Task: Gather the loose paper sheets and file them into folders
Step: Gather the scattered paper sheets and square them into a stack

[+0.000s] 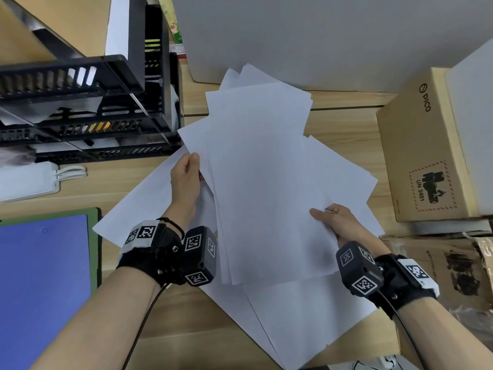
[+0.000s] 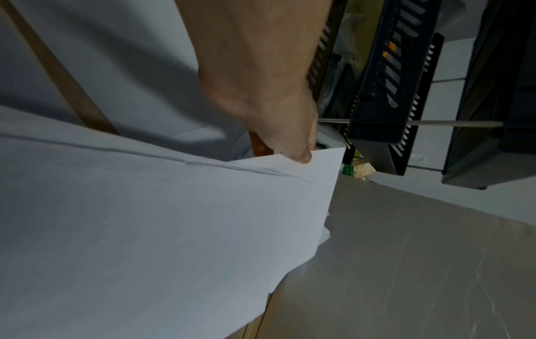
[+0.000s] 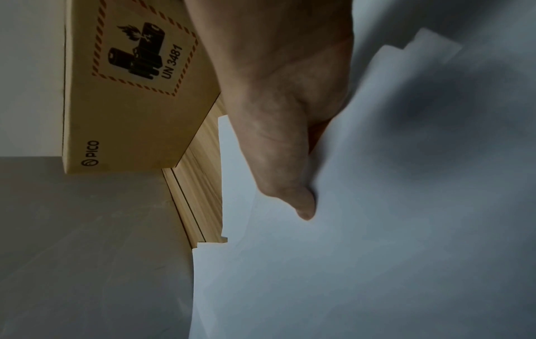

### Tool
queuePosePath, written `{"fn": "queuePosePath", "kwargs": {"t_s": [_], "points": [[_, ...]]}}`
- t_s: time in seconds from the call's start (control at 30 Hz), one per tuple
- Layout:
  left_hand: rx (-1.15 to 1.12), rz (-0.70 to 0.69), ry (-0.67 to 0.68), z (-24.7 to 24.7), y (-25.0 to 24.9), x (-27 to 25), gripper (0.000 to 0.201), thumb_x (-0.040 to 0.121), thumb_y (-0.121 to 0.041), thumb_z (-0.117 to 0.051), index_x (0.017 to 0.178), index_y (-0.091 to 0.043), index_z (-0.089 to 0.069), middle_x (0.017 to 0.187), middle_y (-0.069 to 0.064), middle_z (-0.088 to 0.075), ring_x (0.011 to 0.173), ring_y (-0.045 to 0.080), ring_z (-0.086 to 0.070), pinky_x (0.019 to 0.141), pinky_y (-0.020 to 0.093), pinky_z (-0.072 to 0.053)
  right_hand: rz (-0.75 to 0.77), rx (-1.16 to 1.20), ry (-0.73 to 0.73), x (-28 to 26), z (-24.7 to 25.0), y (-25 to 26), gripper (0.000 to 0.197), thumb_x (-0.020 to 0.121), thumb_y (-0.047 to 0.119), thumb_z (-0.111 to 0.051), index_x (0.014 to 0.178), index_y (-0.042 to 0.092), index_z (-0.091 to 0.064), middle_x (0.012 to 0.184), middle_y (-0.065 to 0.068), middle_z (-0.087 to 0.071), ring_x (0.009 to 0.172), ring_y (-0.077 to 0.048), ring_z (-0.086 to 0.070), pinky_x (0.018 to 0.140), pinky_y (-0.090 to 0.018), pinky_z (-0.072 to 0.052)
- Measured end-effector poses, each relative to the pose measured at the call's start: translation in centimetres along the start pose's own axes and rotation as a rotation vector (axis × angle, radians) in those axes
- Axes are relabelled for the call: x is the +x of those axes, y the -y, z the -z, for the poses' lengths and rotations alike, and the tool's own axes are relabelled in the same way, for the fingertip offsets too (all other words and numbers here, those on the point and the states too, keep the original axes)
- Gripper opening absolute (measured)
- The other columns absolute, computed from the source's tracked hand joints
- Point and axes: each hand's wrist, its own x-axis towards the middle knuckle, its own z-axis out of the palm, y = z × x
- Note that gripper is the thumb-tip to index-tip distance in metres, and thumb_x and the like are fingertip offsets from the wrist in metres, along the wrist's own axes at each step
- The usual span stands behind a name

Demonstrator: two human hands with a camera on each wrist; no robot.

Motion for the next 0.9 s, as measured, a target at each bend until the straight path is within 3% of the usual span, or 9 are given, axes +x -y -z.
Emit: {"fn": "queuePosePath", "kwargs": {"t_s": [0.17,0.27,0.37,0.43,0.53,0.63,0.7,0.77,0.9], "points": [[-0.074,0.065,-0.084,0.7,1.5,0.6,0.027,0.102,-0.028,-0.043,0.084,-0.01,-0.049,0.078,0.008,-0.048,0.066,0.017,-0.043,0.061,0.03,-0.039,0.027,0.101,0.056,0.2,-0.2,-0.1,0.043,0.058,0.037,-0.084,0.06,0.025,-0.042,0.07,-0.008,-0.035,0.071,-0.028,-0.033,0.064,-0.038,-0.025],[-0.019,0.069,-0.116,1.2,2.4,0.8,0.03,0.101,-0.027,-0.043,0.072,-0.018,-0.044,0.072,0.002,-0.047,0.065,0.016,-0.041,0.061,0.029,-0.034,0.044,0.106,0.131,0.9,0.2,-0.7,0.049,0.059,0.043,-0.089,0.083,0.018,-0.055,0.089,-0.011,-0.042,0.081,-0.032,-0.033,0.066,-0.039,-0.025],[0.061,0.055,-0.158,1.7,3.0,1.0,0.029,0.1,-0.023,-0.043,0.075,-0.009,-0.045,0.073,0.003,-0.047,0.07,0.017,-0.04,0.064,0.03,-0.032,0.026,0.135,0.159,1.3,0.0,-0.3,0.048,0.053,0.044,-0.091,0.09,0.022,-0.068,0.099,-0.013,-0.048,0.085,-0.032,-0.035,0.067,-0.034,-0.029],[0.116,0.064,-0.157,2.2,3.4,1.0,0.029,0.1,-0.021,-0.043,0.079,0.0,-0.047,0.075,0.005,-0.049,0.07,0.016,-0.041,0.066,0.029,-0.032,0.008,0.135,0.175,1.0,-0.8,0.9,0.037,0.061,0.042,-0.088,0.081,0.021,-0.066,0.087,-0.013,-0.046,0.071,-0.029,-0.038,0.061,-0.032,-0.03],[0.209,0.138,-0.084,2.6,3.7,0.6,0.037,0.1,-0.018,-0.045,0.064,-0.013,-0.04,0.064,-0.002,-0.045,0.063,0.014,-0.04,0.058,0.025,-0.031,-0.001,0.091,0.244,0.9,-2.0,2.0,0.022,0.086,0.035,-0.07,0.068,0.025,-0.063,0.064,-0.003,-0.037,0.05,-0.016,-0.035,0.047,-0.024,-0.031],[0.264,0.176,0.046,2.5,3.8,-0.3,0.035,0.103,-0.022,-0.046,0.068,-0.013,-0.046,0.064,-0.003,-0.051,0.056,0.008,-0.046,0.05,0.017,-0.037,-0.024,0.011,0.286,1.3,-3.0,2.3,0.022,0.084,0.039,-0.072,0.082,0.019,-0.064,0.066,-0.001,-0.053,0.053,-0.015,-0.044,0.052,-0.025,-0.038],[0.319,0.169,0.139,2.4,4.1,-0.6,0.031,0.102,-0.025,-0.047,0.075,-0.012,-0.054,0.073,-0.003,-0.061,0.066,0.01,-0.056,0.061,0.021,-0.045,-0.001,-0.069,0.285,1.8,-3.5,2.1,0.038,0.081,0.039,-0.075,0.102,0.009,-0.066,0.087,-0.006,-0.068,0.068,-0.022,-0.06,0.06,-0.029,-0.046],[0.399,0.175,0.259,2.2,4.3,-0.6,0.024,0.101,-0.025,-0.047,0.088,-0.018,-0.065,0.089,-0.003,-0.07,0.084,0.016,-0.065,0.078,0.03,-0.051,0.028,-0.078,0.29,1.8,-4.1,2.0,0.026,0.089,0.022,-0.068,0.112,0.011,-0.065,0.097,-0.005,-0.075,0.081,-0.023,-0.071,0.065,-0.029,-0.052],[0.577,0.032,0.202,2.0,2.6,-0.3,0.019,0.096,-0.014,-0.052,0.11,-0.021,-0.063,0.109,-0.002,-0.061,0.102,0.019,-0.056,0.088,0.028,-0.044,0.081,-0.016,0.162,1.6,-4.4,2.0,0.018,0.092,0.004,-0.061,0.11,0.003,-0.065,0.08,-0.005,-0.074,0.063,-0.014,-0.072,0.049,-0.021,-0.051]]}}
